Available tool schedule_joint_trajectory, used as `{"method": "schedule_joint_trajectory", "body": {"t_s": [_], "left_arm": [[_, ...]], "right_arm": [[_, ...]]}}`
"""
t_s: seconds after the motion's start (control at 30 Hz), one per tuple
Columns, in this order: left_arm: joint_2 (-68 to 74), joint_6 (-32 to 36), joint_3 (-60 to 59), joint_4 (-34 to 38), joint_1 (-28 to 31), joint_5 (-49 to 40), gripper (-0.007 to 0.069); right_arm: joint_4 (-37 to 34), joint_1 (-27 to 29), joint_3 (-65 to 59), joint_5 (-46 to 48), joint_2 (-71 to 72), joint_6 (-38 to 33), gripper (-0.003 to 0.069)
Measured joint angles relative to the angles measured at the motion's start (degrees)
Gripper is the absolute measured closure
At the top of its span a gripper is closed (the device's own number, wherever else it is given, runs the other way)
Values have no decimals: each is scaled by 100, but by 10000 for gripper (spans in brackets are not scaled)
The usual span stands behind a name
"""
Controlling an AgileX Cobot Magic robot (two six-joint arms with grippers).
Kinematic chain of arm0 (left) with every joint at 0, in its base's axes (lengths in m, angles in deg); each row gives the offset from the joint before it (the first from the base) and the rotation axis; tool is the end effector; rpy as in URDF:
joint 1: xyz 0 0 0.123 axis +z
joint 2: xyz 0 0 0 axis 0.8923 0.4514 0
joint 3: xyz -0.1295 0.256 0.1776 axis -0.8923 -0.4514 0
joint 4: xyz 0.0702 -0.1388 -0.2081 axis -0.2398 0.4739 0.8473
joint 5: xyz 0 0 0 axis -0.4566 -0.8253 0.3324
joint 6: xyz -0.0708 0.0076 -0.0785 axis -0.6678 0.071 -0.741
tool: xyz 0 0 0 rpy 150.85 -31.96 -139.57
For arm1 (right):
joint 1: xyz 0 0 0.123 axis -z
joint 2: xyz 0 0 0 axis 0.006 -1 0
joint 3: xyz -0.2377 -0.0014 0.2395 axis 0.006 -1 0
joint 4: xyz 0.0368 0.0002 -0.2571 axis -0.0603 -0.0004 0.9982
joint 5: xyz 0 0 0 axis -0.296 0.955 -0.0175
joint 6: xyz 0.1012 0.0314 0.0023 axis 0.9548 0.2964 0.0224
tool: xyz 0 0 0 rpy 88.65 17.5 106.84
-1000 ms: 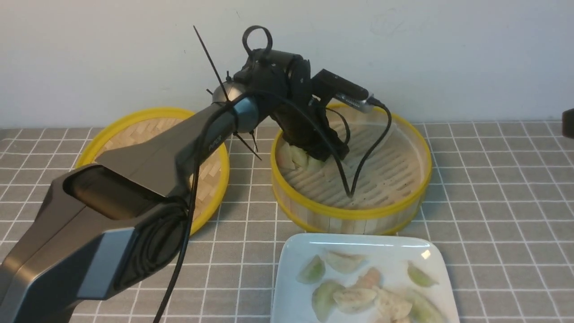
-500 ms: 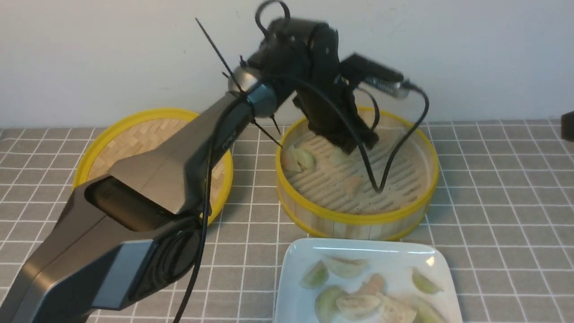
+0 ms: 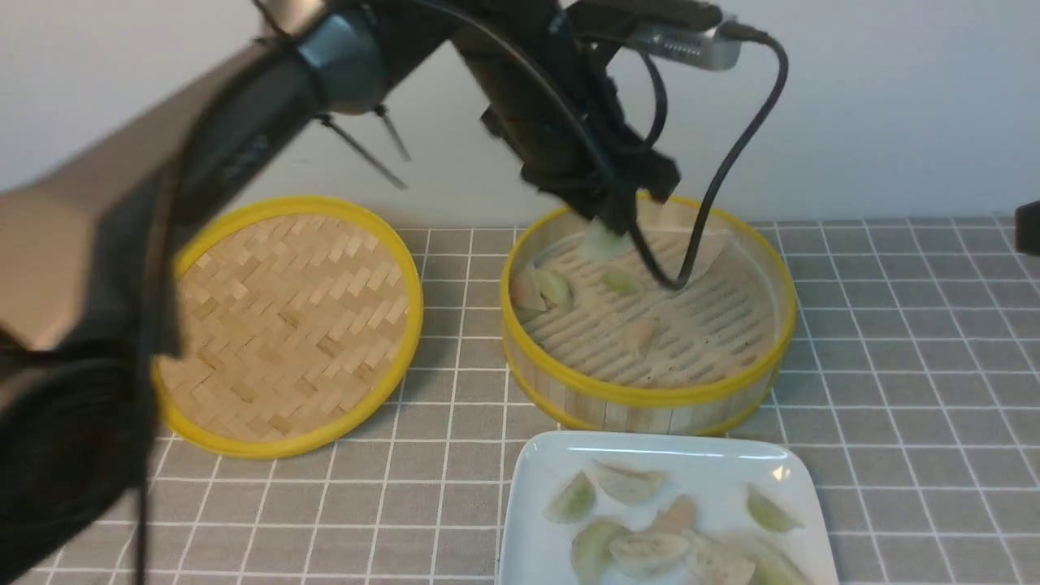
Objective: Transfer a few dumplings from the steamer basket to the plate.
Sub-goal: Use the left arm to put the dumpling into the plate, then use the right arm to grab a dumpling from inside the steamer
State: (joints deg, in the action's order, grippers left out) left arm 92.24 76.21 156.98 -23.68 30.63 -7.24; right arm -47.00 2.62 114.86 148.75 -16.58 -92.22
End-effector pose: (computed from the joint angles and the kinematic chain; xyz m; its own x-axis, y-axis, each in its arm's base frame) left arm 0.3974 -0.2845 0.3622 -0.7174 0.5315 -0.4504 0.6595 0.7265 -0.1932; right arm 0.1582 0.0401 0.4259 -0.6964 -0.0182 -0.7174 -0.3074 0.9109 0.2753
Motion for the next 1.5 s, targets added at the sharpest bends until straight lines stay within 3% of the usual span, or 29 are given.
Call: {"method": "schedule_joint_trajectory", "body": {"t_s": [0.13,0.27,0.57,0.7,0.8,0.83,0.87,0.93,1.07,1.1,1.13,1.2,1.4,1.5], "left_arm": [[-792,-39,-1977,417,-216,5,445],[-870,83,-2839,749,-538,18,448],[-523,414,-3151,768,-960,150,435],[-411,504,-3151,1112,-960,157,337],[-402,552,-3124,1281,-960,158,191],[-402,558,-3107,1281,-960,158,191],[-402,558,-3009,1242,-939,158,141],[-402,455,-2830,1061,-862,158,138],[-547,0,-2560,444,-550,162,284],[-747,-219,-2549,78,-258,162,438],[-872,-272,-2554,-69,-68,157,513],[-1095,-345,-2611,-194,258,157,581],[-2018,-398,-3236,-43,1288,145,629],[-2423,-398,-3626,13,1505,255,629]], "right_arm": [[0,0,0,0,0,0,669],[0,0,0,0,0,0,669],[0,0,0,-36,0,24,669],[-5,0,0,-48,0,109,669],[-11,0,0,-59,-12,135,669],[-11,0,0,-59,-15,135,669],[-46,0,20,-47,-78,135,669],[-93,0,124,42,-235,135,669],[-129,-124,582,409,-831,135,669],[-33,-361,836,496,-1243,173,669],[22,-537,943,511,-1407,229,669],[125,-792,1156,509,-1701,442,669],[988,-1650,1997,481,-3115,1641,647],[1361,-1914,2370,409,-3748,1872,613]]}}
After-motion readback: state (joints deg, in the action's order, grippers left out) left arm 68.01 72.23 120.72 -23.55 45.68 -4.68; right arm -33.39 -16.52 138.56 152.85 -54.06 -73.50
